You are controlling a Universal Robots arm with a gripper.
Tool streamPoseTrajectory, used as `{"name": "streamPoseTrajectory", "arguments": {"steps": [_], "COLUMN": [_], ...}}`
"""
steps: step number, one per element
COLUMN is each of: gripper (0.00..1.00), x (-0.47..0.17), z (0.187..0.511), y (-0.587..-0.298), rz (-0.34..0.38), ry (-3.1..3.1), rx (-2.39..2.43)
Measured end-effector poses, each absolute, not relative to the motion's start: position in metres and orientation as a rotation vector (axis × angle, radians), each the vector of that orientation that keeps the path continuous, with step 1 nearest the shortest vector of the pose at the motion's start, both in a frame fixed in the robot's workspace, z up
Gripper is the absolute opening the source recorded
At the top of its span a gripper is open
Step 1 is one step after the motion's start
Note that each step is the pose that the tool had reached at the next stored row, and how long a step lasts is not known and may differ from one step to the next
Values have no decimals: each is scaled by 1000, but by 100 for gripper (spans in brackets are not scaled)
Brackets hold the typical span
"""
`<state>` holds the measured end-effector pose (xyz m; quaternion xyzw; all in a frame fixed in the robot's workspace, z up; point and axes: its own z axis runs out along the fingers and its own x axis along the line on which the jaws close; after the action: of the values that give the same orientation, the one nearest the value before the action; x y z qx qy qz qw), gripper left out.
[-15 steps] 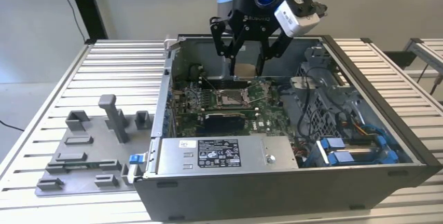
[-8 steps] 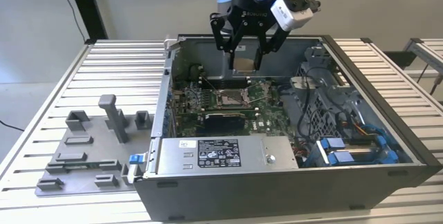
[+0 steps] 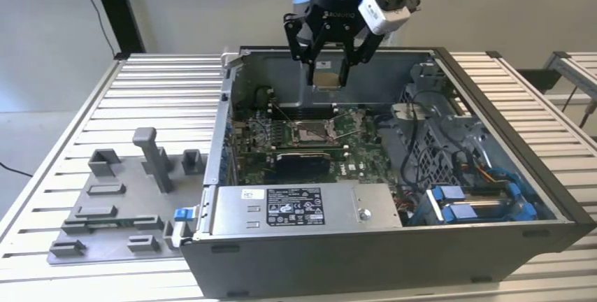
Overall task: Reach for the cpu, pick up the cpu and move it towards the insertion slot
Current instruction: 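Pick up the cpu and move it towards the insertion slot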
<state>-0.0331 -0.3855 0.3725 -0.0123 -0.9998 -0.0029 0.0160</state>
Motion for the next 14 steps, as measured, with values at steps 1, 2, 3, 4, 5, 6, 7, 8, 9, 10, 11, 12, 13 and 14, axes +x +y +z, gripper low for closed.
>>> {"name": "streamPoseTrajectory", "arguments": {"steps": [1, 2, 3, 4, 5, 6, 7, 8, 9, 10, 11, 12, 13, 14], "gripper": [0, 0, 0, 0, 0, 0, 0, 0, 0, 0, 0, 0, 0, 0], "x": [-33, -33, -32, -32, -32, -32, -32, -32, -32, -32, -32, -32, -32, -32], "z": [372, 371, 370, 370, 369, 369, 368, 368, 367, 367, 366, 366, 366, 365], "y": [-382, -378, -374, -370, -366, -363, -359, -355, -351, -348, -344, -341, -338, -336], "rz": [-9, -9, -9, -9, -9, -9, -9, -9, -9, -9, -9, -8, -8, -8], "ry": [-3109, -3109, -3109, -3109, -3109, -3109, -3109, -3109, -3109, -3109, -3109, -3109, -3109, -3109], "rx": [-38, -38, -38, -38, -38, -38, -38, -38, -38, -38, -38, -38, -38, -38]}}
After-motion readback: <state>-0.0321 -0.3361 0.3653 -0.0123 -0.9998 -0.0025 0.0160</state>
